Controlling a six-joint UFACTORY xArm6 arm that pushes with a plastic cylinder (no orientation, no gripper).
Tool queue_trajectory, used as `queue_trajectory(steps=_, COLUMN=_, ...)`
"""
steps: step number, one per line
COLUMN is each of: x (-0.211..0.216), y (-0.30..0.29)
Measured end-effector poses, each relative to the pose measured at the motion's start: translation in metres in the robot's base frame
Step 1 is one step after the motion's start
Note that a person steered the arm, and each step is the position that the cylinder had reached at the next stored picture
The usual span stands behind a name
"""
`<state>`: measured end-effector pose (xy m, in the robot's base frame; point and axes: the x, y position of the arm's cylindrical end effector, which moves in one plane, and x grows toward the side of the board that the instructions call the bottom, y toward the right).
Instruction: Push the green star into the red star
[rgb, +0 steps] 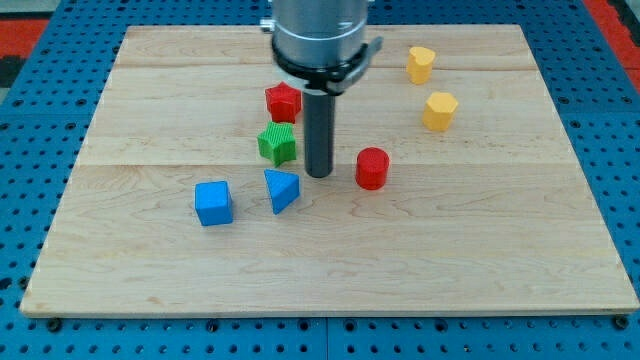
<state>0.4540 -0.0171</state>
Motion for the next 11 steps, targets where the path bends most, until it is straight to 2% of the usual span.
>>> queue_trajectory(steps=1, x=-0.003, y=-0.049)
queue_trajectory(steps=3, x=-0.042, y=-0.067)
queue_trajectory(steps=4, x=-0.049, y=-0.117)
queue_trajectory(steps=5, x=-0.085, y=-0.104)
queue_trajectory(steps=7, x=-0.046, y=-0.077)
queue_trajectory(steps=8, x=-0.046, y=-0.038)
queue_trajectory(steps=9, x=-0.045, y=-0.044)
queue_trajectory(steps=10, x=-0.073, y=-0.086)
queue_trajectory(steps=11, x=-0.084, y=-0.083)
